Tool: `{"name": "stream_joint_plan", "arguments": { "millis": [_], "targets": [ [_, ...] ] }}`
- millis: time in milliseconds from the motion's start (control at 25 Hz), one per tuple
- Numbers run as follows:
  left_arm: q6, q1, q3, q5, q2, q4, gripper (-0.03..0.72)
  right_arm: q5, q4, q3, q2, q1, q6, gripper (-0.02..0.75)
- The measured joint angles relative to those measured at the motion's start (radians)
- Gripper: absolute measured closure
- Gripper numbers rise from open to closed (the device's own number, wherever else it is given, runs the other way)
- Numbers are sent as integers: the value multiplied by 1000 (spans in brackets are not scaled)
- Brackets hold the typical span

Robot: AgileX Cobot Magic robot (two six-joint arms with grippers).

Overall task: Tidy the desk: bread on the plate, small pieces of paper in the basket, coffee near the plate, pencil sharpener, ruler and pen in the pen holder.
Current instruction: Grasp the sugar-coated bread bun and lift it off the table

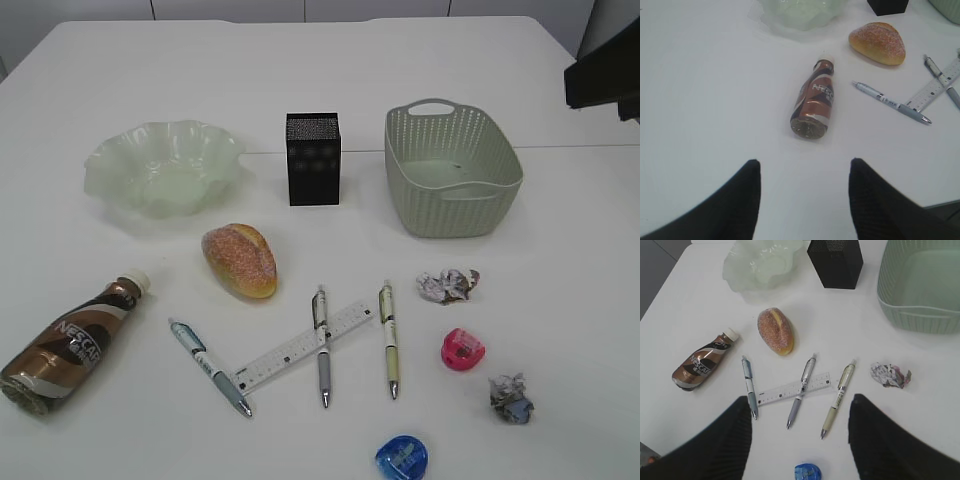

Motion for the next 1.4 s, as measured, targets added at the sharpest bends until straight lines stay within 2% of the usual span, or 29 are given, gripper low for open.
{"name": "stream_joint_plan", "arguments": {
  "millis": [320, 440, 680, 960, 1200, 1400],
  "targets": [
    [0, 0, 0, 0, 0, 0, 281, 13, 48, -67, 58, 16, -19, 258],
    [0, 0, 0, 0, 0, 0, 281, -10, 52, -70, 95, 91, -27, 258],
    [0, 0, 0, 0, 0, 0, 282, -93, 57, -72, 217, 306, -35, 258],
    [0, 0, 0, 0, 0, -2, 283, -119, 27, -154, 417, 429, -41, 258],
    [0, 0, 0, 0, 0, -2, 283, -123, -38, -291, 560, 458, -43, 258],
    [0, 0, 0, 0, 0, -2, 283, -182, -38, -305, 625, 459, -44, 258]
  ]
}}
